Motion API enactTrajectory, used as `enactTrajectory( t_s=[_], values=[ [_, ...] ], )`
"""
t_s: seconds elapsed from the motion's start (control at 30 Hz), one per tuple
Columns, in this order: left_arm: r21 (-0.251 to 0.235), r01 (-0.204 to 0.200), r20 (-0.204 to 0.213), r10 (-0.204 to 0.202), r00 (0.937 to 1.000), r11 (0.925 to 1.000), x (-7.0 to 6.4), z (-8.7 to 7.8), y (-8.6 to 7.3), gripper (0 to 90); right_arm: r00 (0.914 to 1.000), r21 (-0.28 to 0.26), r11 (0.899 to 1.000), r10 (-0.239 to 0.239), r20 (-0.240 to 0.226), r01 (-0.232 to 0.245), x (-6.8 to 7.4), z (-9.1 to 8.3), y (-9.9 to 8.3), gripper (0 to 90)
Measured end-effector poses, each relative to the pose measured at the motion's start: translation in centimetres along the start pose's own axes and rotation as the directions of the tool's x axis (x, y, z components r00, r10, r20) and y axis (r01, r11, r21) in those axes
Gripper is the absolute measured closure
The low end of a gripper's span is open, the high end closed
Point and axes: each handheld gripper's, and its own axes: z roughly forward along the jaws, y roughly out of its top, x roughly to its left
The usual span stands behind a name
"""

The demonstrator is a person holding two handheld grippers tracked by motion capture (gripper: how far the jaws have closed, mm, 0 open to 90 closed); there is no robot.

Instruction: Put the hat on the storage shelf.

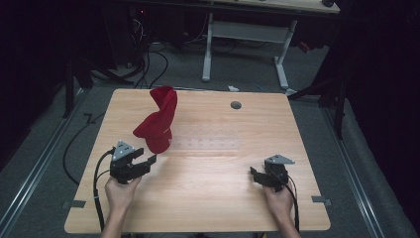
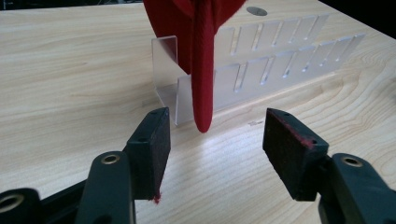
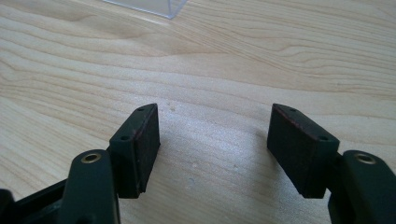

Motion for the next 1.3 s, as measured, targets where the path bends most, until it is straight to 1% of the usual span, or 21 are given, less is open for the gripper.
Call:
enactTrajectory(
  t_s=[0.13,0.27,0.3,0.4,0.5,0.63,0.7,0.77,0.8,0.93,0.97,1.03,1.1,1.2,1.23,1.3],
  values=[
    [0.007,0.013,0.006,-0.013,0.9999,0.9999,-0.1,-0.2,-0.4,41.3,1.0000,-0.001,1.000,-0.002,-0.001,0.002,0.0,0.0,0.0,34.6],
    [0.015,0.013,0.008,-0.013,0.9999,0.9998,-0.1,-0.3,-0.8,40.8,1.0000,-0.001,1.000,-0.002,-0.001,0.002,0.0,0.0,0.0,34.6],
    [0.022,0.007,0.006,-0.008,1.0000,0.9997,-0.1,-0.4,-0.9,40.8,1.0000,-0.001,1.000,-0.002,-0.001,0.002,0.0,0.0,0.0,34.6],
    [0.032,0.010,0.002,-0.011,0.9999,0.9994,0.0,-0.3,-1.5,40.4,1.0000,-0.001,1.000,-0.002,-0.001,0.002,0.0,0.0,0.0,34.6],
    [0.048,0.003,-0.014,-0.002,0.9999,0.9988,0.3,0.0,-2.2,40.0,1.0000,-0.001,1.000,-0.001,-0.001,0.001,0.0,0.0,0.0,34.6],
    [0.061,0.003,-0.032,-0.001,0.9995,0.9981,0.8,0.3,-3.0,39.9,1.0000,-0.001,1.000,-0.001,-0.001,0.001,0.0,0.0,0.0,34.6],
    [0.063,0.004,-0.037,-0.001,0.9993,0.9980,0.8,0.3,-3.0,39.8,1.0000,-0.001,1.000,-0.001,-0.001,0.001,0.0,0.0,0.0,34.6],
    [0.066,0.010,-0.050,-0.006,0.9987,0.9978,1.2,0.5,-3.3,39.7,1.0000,-0.001,1.000,-0.002,-0.001,0.002,0.0,0.0,0.0,34.6],
    [0.069,0.003,-0.057,0.001,0.9983,0.9976,1.4,0.5,-3.3,39.7,1.0000,-0.001,1.000,-0.002,-0.001,0.002,0.0,0.0,0.0,34.6],
    [0.073,-0.008,-0.094,0.015,0.9954,0.9973,2.0,0.7,-3.7,39.3,1.0000,-0.001,1.000,-0.001,-0.001,0.001,0.0,0.0,0.0,34.7],
    [0.073,-0.008,-0.094,0.015,0.9954,0.9973,2.0,0.7,-3.7,39.1,1.0000,-0.001,1.000,-0.001,-0.001,0.001,0.0,0.0,0.0,34.7],
    [0.073,-0.014,-0.111,0.022,0.9936,0.9972,2.5,0.8,-3.8,38.8,1.0000,-0.001,1.000,-0.002,0.000,0.002,0.0,0.0,0.0,34.6],
    [0.063,-0.010,-0.134,0.019,0.9908,0.9980,3.0,0.9,-3.9,38.4,1.0000,-0.001,1.000,-0.002,0.000,0.002,0.0,0.0,0.0,34.6],
    [0.066,-0.029,-0.160,0.039,0.9863,0.9974,3.5,1.0,-4.1,37.8,1.0000,-0.001,1.000,-0.002,0.000,0.002,0.0,0.0,0.0,34.5],
    [0.071,-0.042,-0.173,0.054,0.9834,0.9966,3.7,1.1,-4.2,37.8,1.0000,-0.001,1.000,-0.002,0.000,0.002,0.0,0.0,0.0,34.5],
    [0.072,-0.054,-0.192,0.067,0.9791,0.9960,3.9,1.2,-4.4,37.5,1.0000,-0.001,1.000,-0.001,0.000,0.001,0.0,0.0,0.0,34.5]
  ],
)
